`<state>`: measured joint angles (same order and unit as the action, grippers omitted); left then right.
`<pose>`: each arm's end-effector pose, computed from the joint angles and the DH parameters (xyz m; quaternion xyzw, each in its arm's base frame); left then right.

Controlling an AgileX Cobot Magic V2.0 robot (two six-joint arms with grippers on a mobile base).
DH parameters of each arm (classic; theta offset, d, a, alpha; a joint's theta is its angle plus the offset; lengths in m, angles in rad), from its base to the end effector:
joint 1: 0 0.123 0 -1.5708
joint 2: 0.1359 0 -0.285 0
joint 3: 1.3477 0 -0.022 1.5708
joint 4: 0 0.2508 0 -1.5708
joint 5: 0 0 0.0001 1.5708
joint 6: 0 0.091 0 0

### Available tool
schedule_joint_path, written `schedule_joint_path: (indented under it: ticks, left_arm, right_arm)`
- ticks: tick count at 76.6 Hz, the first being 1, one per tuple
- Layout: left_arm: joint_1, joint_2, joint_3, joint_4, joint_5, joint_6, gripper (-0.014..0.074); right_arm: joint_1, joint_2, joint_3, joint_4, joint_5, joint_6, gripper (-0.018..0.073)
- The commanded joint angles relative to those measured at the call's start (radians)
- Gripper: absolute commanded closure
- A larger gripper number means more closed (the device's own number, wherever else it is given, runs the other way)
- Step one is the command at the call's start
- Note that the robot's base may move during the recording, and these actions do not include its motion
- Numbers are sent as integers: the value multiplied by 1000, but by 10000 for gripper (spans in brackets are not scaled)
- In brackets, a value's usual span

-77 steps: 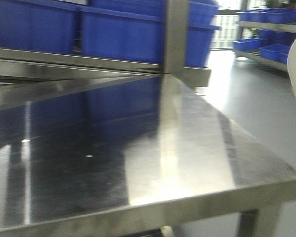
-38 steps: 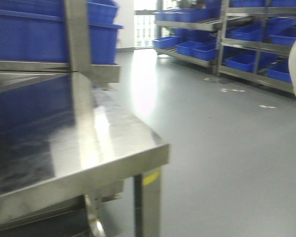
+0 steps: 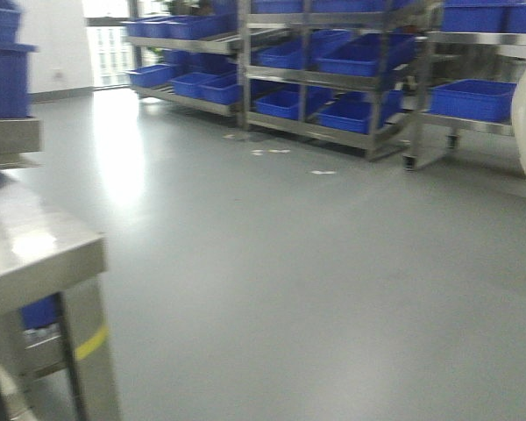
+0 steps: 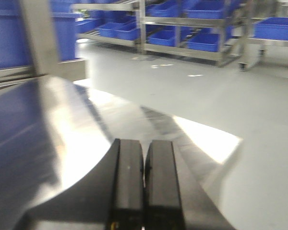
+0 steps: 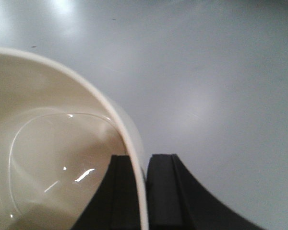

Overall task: Move white bin to right shelf second layer
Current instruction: 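Drive the base away from the table holding the bin in the right gripper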

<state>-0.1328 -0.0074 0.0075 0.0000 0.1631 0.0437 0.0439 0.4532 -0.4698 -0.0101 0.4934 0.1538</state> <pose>0.0555 -0.0074 0.1962 0.0646 0.7306 -0.0303 0.6791 0.0943 0.0037 0.2946 0.0433 0.8295 0.0505 0.5546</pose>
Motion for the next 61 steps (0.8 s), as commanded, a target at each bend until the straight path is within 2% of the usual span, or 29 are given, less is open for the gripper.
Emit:
schedule_joint_path:
  ticks: [1, 61]
  left_arm:
    - [-3, -14, 37, 0, -86, -5, 512]
    - [-3, -14, 37, 0, -86, -5, 512]
  right_arm:
    - [-7, 0, -32, -6, -92, -3, 531]
    - [-7, 0, -32, -6, -92, -3, 531]
